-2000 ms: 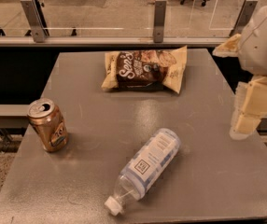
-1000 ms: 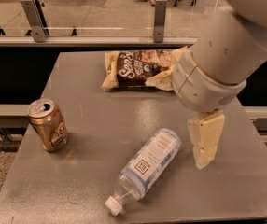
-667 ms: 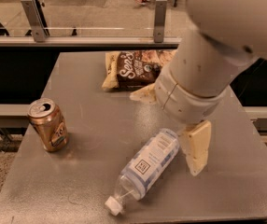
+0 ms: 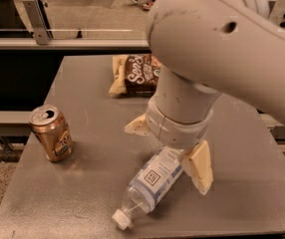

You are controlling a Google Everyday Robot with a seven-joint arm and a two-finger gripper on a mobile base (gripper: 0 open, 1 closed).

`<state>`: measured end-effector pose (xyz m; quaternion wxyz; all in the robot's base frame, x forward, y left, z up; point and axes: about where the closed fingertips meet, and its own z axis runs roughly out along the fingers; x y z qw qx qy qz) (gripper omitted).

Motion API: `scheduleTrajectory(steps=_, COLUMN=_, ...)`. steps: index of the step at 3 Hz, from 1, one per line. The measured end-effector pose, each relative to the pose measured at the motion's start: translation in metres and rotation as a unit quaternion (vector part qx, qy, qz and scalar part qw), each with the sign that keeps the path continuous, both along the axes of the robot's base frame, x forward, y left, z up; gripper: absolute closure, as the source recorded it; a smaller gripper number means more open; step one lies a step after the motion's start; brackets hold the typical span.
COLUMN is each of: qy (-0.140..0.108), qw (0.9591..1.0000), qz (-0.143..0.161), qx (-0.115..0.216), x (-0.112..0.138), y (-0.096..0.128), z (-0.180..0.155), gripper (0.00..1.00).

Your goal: Pick blue plastic bottle

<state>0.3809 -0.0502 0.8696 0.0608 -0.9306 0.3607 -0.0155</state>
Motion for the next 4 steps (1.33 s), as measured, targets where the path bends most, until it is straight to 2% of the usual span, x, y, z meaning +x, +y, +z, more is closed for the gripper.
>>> scheduleTrajectory(steps=1, qy=0.016, qw=0.9994, qz=0.026, qx=-0.016, x=-0.001, y=0.003, z=-0.015, gripper=0.00)
scheduleTrajectory(steps=2, qy=0.030, qw=0.9985, qz=0.037, qx=-0.028, x=-0.001, y=0.004, z=-0.023, gripper=0.17)
scheduleTrajectory(steps=3, qy=0.045, qw=0.9981, qz=0.020, qx=-0.035, x=0.001, y=0.001, z=-0.023, gripper=0.41)
scheduleTrajectory(steps=4, qy=0.058, qw=0.9974, qz=-0.028, qx=-0.033, x=0.004, y=-0.009, z=-0.017, gripper=0.72)
